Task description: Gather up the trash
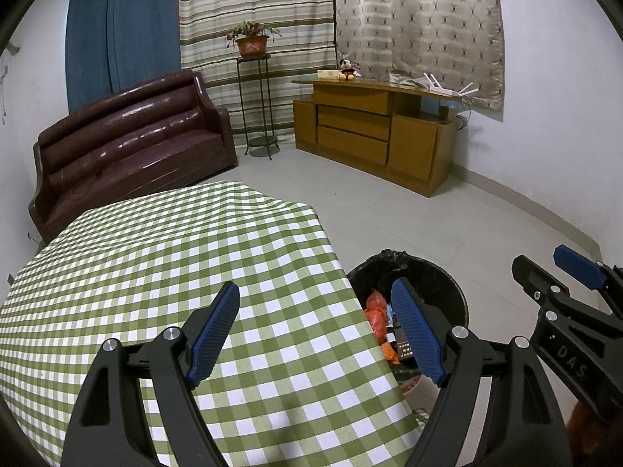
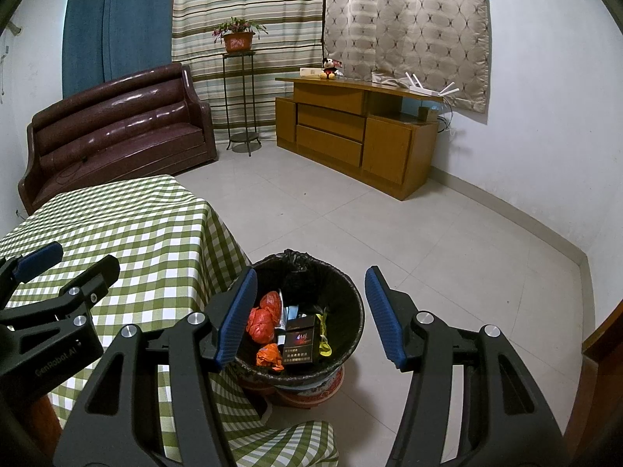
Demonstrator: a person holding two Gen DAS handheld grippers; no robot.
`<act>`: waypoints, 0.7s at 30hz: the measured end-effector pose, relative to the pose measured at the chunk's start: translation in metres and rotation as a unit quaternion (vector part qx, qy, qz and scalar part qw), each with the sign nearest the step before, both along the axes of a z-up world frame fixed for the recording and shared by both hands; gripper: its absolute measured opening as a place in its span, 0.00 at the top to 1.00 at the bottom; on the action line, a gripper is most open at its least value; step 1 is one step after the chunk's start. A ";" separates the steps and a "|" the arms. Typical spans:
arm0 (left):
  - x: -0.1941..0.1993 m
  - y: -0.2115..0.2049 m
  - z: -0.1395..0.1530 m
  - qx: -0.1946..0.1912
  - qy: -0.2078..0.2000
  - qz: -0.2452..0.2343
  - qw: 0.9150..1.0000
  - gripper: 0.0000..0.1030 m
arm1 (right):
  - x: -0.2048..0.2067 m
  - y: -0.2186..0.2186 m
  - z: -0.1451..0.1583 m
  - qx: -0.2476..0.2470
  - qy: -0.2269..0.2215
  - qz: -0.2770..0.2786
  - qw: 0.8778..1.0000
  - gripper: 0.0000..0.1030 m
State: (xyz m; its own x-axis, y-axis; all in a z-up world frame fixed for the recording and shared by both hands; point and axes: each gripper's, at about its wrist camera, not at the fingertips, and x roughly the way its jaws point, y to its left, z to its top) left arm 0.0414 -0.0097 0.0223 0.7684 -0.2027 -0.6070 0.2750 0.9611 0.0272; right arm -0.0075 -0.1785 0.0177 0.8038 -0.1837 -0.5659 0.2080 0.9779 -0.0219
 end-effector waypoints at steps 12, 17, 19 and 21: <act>-0.001 -0.007 -0.001 0.003 0.001 -0.011 1.000 0.22 | 0.000 0.000 0.001 0.000 0.001 0.000 1.000 0.45; -0.001 -0.009 -0.001 0.003 0.000 -0.008 1.000 0.19 | 0.000 0.000 0.001 0.000 0.001 0.000 1.000 0.45; -0.002 -0.010 0.000 0.007 -0.002 -0.009 1.000 0.19 | 0.000 0.000 0.001 0.000 0.001 0.000 1.000 0.45; -0.003 -0.011 0.001 0.004 -0.004 -0.015 1.000 0.19 | 0.000 0.000 0.001 0.000 0.001 0.000 1.000 0.45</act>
State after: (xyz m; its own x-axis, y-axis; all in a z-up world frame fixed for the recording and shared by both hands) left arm 0.0386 -0.0212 0.0231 0.7667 -0.2207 -0.6028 0.3026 0.9524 0.0362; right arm -0.0073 -0.1787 0.0190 0.8032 -0.1838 -0.5666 0.2077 0.9779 -0.0227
